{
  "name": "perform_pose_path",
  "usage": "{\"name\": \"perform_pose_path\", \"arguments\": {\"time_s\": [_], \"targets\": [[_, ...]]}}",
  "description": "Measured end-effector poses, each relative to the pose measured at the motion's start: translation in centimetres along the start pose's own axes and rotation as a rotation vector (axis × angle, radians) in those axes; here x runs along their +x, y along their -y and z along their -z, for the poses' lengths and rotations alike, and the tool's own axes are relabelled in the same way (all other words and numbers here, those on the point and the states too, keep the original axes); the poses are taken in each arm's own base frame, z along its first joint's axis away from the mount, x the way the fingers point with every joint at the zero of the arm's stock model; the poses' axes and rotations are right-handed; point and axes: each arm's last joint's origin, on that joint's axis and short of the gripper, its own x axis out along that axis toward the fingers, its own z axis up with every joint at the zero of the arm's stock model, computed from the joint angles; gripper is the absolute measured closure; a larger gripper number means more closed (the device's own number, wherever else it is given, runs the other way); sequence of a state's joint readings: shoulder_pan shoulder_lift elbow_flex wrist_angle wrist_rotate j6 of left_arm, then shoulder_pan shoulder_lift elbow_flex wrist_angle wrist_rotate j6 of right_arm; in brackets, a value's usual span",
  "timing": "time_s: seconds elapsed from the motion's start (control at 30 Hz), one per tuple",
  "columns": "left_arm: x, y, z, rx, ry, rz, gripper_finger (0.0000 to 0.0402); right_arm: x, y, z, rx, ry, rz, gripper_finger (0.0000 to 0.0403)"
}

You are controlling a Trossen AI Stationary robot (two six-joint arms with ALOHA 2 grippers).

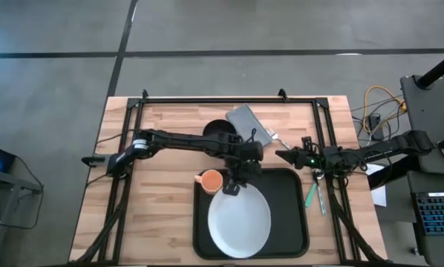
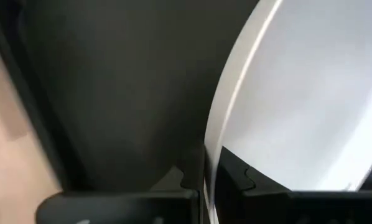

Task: Set up tray
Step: Put the white plate on the black tray

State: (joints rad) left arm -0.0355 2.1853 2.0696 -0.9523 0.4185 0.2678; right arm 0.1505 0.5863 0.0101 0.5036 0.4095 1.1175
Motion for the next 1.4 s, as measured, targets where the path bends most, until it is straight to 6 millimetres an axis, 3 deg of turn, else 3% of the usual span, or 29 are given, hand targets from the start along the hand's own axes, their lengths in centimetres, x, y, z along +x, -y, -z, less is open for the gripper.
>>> {"name": "perform_pose_path", "arguments": {"time_s": [0.23, 0.5, 0.9, 1.27, 1.4], "targets": [[2.6, -0.6, 1.3, -0.213, 0.020, 0.022, 0.0402, 0.0, 0.5, 0.2, 0.045, -0.020, 0.045, 0.0335], [5.0, -1.5, 3.5, -0.478, -0.001, -0.081, 0.0402, 0.0, 0.6, 0.3, 0.073, -0.023, 0.056, 0.0335], [5.2, -1.6, 4.2, -0.834, -0.027, -0.163, 0.0402, 0.0, 0.6, 0.4, 0.057, -0.046, 0.057, 0.0335], [5.7, -0.3, 4.0, -0.791, -0.049, -0.163, 0.0400, -0.1, 1.2, 0.7, 0.038, -0.080, 0.115, 0.0335], [5.8, -0.1, 4.0, -0.755, -0.056, -0.168, 0.0375, -0.1, 1.5, 0.8, 0.051, -0.089, 0.138, 0.0335]]}}
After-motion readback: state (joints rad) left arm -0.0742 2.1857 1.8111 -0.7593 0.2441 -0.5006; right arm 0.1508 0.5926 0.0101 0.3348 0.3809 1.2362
